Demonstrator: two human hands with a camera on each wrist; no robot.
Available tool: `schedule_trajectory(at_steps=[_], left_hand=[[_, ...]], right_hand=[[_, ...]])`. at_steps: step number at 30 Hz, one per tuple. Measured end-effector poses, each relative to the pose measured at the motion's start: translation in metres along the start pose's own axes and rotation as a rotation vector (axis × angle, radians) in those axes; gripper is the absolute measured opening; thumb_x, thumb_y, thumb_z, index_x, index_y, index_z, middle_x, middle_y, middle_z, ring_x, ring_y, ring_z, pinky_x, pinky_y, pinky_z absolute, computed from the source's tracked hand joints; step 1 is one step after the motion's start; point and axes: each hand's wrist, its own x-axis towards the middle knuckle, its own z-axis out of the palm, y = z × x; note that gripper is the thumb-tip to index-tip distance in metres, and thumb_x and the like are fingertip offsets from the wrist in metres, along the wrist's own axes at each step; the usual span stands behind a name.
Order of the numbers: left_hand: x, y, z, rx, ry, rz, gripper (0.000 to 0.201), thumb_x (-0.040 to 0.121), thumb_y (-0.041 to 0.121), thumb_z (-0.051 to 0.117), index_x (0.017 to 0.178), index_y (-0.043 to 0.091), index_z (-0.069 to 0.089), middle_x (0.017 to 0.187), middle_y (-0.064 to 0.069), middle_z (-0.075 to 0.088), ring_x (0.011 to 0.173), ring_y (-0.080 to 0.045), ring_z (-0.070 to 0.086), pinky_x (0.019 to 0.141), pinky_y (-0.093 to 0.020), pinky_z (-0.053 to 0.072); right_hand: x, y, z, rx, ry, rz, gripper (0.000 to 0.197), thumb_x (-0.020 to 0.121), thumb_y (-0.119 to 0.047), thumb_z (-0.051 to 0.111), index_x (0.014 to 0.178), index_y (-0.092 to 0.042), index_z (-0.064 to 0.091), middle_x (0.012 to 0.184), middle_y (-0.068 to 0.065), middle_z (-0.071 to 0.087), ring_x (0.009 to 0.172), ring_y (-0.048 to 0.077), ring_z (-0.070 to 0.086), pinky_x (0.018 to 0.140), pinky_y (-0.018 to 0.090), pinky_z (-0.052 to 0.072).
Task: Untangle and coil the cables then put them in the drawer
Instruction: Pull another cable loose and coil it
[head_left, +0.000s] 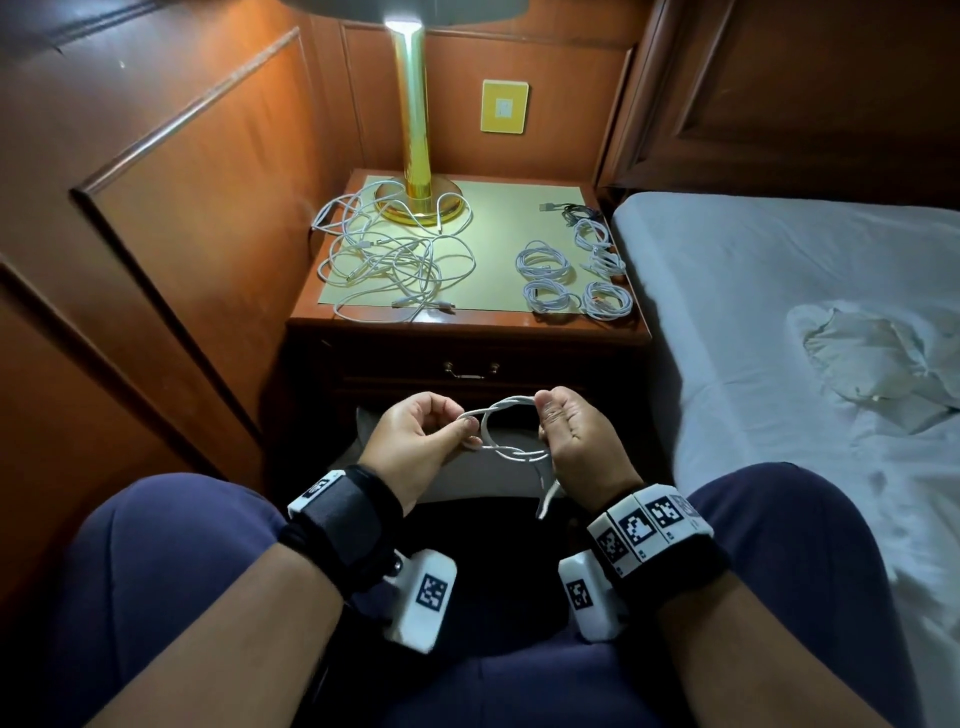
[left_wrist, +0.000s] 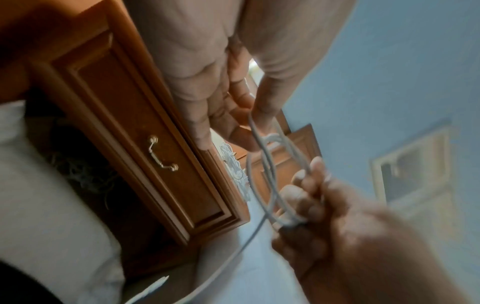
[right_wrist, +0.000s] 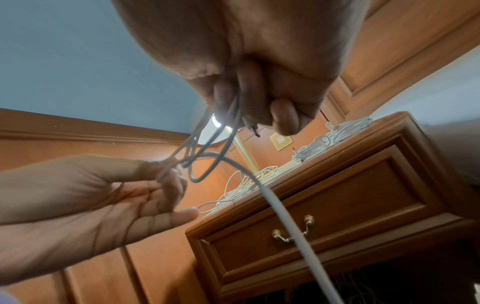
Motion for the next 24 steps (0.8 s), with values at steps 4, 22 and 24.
schedule_trajectory(at_steps=[4,22,24], left_hand=[[-0.004,0.014,0.0,-0.279,-0.176,-0.133,0.009,0.087,0.005,0.065,0.095,0.002,0.064,0.069,-0.004,0.055,0.052,-0.008,0.049,0.056,-0.027,0.057],[0.005,0.019,-0.015,-0.161,-0.075,-0.071,0.029,0.092,0.022,0.064,0.071,0.003,0.06,0.057,-0.002,0.025,0.037,-0.008,0.021,0.039,-0.016,0.025],[0.005,0.017,-0.017,-0.055,-0.08,-0.035,0.023,0.091,0.022,0.067,0.077,0.003,0.07,0.054,-0.001,0.027,0.039,-0.009,0.02,0.04,-0.015,0.019]], right_hand=[[0.005,0.004,-0.006,-0.034,0.06,-0.008,0.04,0.103,-0.042,0.042,0.079,-0.012,0.052,0.066,0.004,0.054,0.056,0.017,0.049,0.062,0.047,0.046],[0.014,0.01,-0.034,0.029,0.26,0.007,0.035,0.105,-0.032,0.044,0.075,-0.013,0.049,0.066,0.001,0.05,0.052,0.007,0.04,0.053,0.019,0.037],[0.013,0.009,-0.037,0.022,0.277,0.015,0.034,0.104,-0.031,0.045,0.076,-0.014,0.05,0.066,0.0,0.05,0.055,0.008,0.042,0.055,0.018,0.037]])
